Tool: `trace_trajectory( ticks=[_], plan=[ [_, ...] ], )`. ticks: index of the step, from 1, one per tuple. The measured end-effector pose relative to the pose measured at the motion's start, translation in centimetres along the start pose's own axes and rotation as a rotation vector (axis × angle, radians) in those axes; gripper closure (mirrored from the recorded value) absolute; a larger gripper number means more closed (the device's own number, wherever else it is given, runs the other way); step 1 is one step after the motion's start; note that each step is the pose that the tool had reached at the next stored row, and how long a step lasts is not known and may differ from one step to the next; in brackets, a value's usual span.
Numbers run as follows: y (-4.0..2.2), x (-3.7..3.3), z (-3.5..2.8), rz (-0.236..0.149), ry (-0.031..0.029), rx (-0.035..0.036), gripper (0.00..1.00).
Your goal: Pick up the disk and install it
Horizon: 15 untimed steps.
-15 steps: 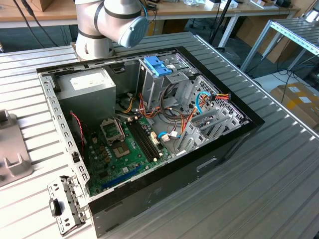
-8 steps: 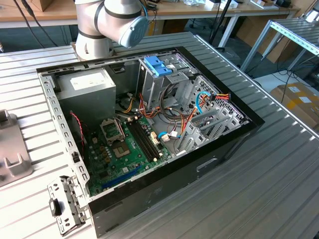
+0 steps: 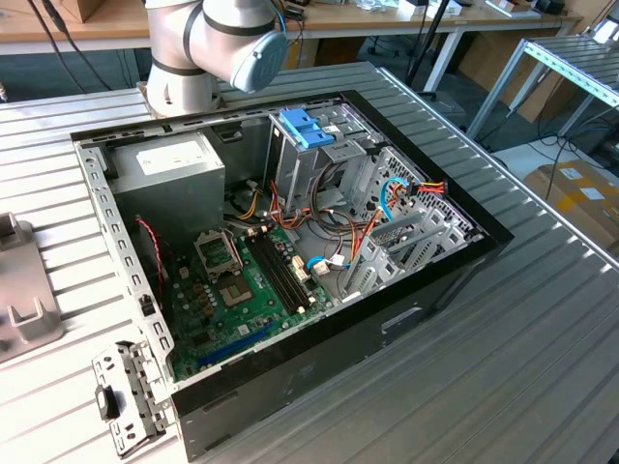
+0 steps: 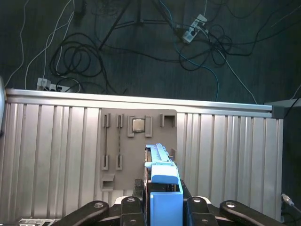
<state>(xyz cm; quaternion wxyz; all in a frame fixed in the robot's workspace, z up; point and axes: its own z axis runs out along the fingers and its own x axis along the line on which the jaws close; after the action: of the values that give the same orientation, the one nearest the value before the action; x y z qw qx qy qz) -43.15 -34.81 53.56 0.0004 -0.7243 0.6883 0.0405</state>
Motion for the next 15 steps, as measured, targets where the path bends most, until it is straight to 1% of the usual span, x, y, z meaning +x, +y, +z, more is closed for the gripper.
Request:
trace_trajectory(
  ticks=[15],
  plan=[
    [-0.79,0.10,0.17,0.000,0.0000,-0.0001,0.63]
  ],
)
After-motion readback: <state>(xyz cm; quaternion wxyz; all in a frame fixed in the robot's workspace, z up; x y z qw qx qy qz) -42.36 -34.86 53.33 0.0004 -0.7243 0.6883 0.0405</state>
